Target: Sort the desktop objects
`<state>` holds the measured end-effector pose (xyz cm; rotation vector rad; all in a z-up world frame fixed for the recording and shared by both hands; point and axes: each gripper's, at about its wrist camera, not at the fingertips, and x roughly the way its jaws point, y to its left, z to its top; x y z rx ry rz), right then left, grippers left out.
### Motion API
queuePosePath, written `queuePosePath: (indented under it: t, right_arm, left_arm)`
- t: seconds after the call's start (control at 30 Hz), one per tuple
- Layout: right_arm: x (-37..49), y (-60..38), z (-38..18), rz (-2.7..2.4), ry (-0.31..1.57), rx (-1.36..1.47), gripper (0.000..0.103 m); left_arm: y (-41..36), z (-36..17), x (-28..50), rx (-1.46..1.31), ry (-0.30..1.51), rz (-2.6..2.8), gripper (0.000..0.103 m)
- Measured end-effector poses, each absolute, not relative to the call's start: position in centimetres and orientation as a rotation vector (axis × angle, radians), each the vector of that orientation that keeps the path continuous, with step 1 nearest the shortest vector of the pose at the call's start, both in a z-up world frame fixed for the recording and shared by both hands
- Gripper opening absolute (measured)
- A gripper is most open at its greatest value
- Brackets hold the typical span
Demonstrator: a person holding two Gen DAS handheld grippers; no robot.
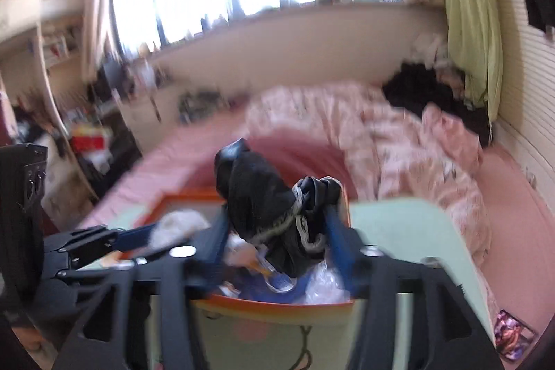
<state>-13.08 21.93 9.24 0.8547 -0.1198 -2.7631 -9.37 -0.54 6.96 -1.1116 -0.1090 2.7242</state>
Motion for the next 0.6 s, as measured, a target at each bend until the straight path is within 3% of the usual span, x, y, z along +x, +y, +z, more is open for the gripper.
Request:
queuePosePath:
  t: [0.07, 0.17, 0.23, 0.37, 0.5, 0.6]
  right_arm:
    - [-14.2, 21.7, 7.2, -2.734, -0.123, 0.966, 0.075]
    - [-13.5, 21.6, 6.7, -2.753, -0.072, 0.927, 0.077]
    - [-13.3, 21.7, 6.9, -2.746, -0.065, 0.931, 0.077]
    - [-10.3, 22.8, 9.0, -2.788, -0.144, 0.781, 0.078]
    - [-5.3, 24.0, 9.9, -2.785, -0.203, 0.674, 0.099]
    - [-2.8, 24.2, 8.8, -2.757, -0.178, 0.746, 0.1]
  left_arm:
    - [-0.6, 5.3, -9.7, -1.159, -0.127, 2.77, 0.073]
    - [0.2, 5.4, -8.1, -1.013, 0.069, 2.885, 0.082]
    - [0.5, 6.0, -7.5, -0.986, 0.138, 2.907, 0.082]
    - [-0.4, 8.0, -5.1, -0.87, 0.039, 2.931, 0.082]
    - [-0.7, 8.7, -2.5, -0.901, -0.045, 2.851, 0.083]
    - [-0.1, 7.0, -0.4, -1.021, -0.031, 2.764, 0.083]
